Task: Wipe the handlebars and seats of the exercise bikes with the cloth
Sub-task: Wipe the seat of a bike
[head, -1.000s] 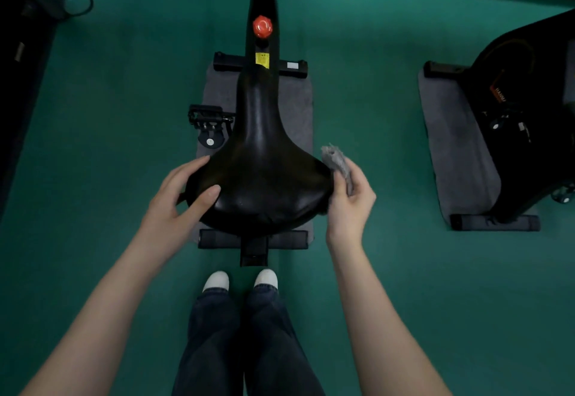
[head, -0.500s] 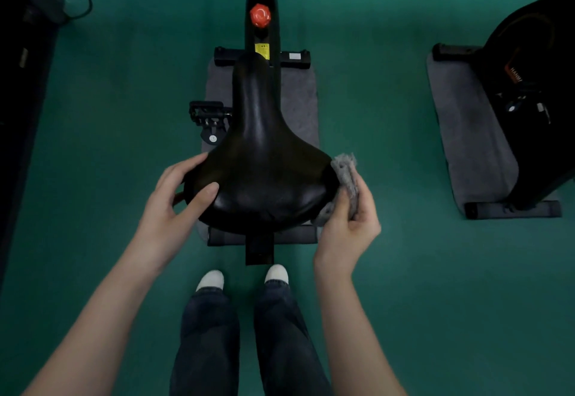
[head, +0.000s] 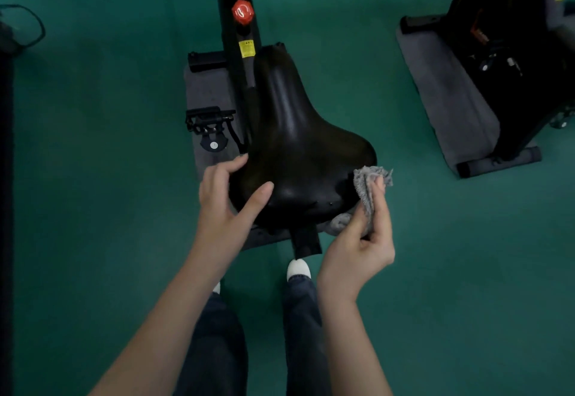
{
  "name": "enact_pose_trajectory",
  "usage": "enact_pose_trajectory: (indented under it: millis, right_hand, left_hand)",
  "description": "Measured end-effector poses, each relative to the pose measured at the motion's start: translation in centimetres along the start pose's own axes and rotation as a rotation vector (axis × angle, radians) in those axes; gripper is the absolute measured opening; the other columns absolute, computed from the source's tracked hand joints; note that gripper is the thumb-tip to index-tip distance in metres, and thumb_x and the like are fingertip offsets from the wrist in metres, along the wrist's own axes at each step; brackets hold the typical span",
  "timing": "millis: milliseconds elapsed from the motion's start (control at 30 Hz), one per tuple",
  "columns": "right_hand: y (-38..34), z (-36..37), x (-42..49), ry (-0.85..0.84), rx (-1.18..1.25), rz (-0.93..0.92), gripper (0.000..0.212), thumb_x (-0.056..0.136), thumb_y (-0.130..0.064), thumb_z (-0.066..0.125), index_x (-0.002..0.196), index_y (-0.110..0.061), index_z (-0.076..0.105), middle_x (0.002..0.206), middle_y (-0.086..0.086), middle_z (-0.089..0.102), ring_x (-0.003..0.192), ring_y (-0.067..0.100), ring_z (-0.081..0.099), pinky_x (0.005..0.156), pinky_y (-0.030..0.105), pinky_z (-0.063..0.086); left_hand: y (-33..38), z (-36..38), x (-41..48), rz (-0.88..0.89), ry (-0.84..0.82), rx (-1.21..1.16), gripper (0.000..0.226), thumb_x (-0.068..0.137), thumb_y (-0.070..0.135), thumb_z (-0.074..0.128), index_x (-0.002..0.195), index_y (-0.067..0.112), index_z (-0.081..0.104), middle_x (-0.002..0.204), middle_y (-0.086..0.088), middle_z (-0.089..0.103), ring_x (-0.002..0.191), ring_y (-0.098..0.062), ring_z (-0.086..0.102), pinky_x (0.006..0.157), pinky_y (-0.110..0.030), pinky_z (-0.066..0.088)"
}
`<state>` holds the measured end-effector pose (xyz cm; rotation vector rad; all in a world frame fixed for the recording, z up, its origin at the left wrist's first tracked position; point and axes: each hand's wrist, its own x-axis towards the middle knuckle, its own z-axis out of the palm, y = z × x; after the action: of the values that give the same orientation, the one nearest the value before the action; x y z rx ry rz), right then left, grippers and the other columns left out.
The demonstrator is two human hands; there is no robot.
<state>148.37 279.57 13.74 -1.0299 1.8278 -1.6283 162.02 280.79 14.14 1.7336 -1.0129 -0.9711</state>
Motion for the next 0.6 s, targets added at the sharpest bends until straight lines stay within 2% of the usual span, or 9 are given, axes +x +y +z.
enact_pose_trajectory:
  millis: [67,167,333,433,500,600]
  right_hand:
    - [-0.2,0.8,-1.9,0.073,-0.032,-0.032,0.032,0.091,0.008,0.050,0.118,-0.005,0.063,0.128,0.009,0.061,0.126,0.017,0.053,0.101,0.025,0.045]
    - [-0.3,2.3,-4.6,0.171,-0.059,-0.038,0.032,0.091,0.009,0.049,0.118,-0.001,0.064,0.131,0.005,0.059,0.131,0.013,0.047,0.104,0.036,0.045]
    - [-0.9,5.2,-9.0,0.307,-0.085,-0.037,0.031,0.092,0.009,0.051,0.118,-0.003,0.064,0.133,0.005,0.057,0.134,0.014,0.043,0.096,0.053,0.047]
    - [-1.5,6.9,-10.9,0.370,-0.134,-0.028,0.031,0.092,0.007,0.051,0.119,-0.003,0.063,0.134,0.004,0.055,0.135,0.014,0.041,0.090,0.056,0.049]
    - [-2.1,8.0,-12.4,0.374,-0.133,0.006,0.031,0.092,0.007,0.052,0.119,-0.004,0.063,0.135,0.002,0.055,0.136,0.015,0.041,0.091,0.054,0.050]
    - [-3.2,7.9,-14.2,0.319,-0.071,0.010,0.031,0.091,0.006,0.053,0.118,-0.006,0.064,0.133,0.004,0.058,0.132,0.016,0.046,0.093,0.051,0.051]
  left_hand:
    - [-0.4,-0.8,0.2,0.004,-0.060,-0.019,0.047,0.077,0.063,0.049,0.120,0.042,0.048,0.118,0.023,0.044,0.127,-0.007,0.038,0.109,-0.038,0.033]
    - [-1.1,-2.4,0.9,-0.030,-0.190,-0.137,0.032,0.085,0.061,0.042,0.116,0.053,0.051,0.113,0.034,0.045,0.128,0.001,0.036,0.110,-0.029,0.028]
    - [-1.5,-4.4,2.3,-0.014,-0.352,-0.213,0.028,0.092,0.049,0.035,0.114,0.053,0.052,0.111,0.031,0.049,0.125,0.007,0.038,0.102,-0.017,0.028]
    - [-1.6,-4.7,2.6,-0.004,-0.394,-0.233,0.025,0.097,0.041,0.038,0.114,0.051,0.052,0.111,0.028,0.048,0.125,0.005,0.039,0.106,-0.022,0.030]
    - [-1.7,-5.0,2.9,-0.006,-0.416,-0.238,0.025,0.098,0.035,0.039,0.114,0.049,0.053,0.114,0.023,0.048,0.124,0.004,0.040,0.106,-0.023,0.031]
    - [-1.7,-5.3,3.4,-0.008,-0.437,-0.255,0.026,0.099,0.031,0.039,0.114,0.044,0.055,0.114,0.018,0.049,0.118,0.010,0.043,0.099,-0.010,0.034]
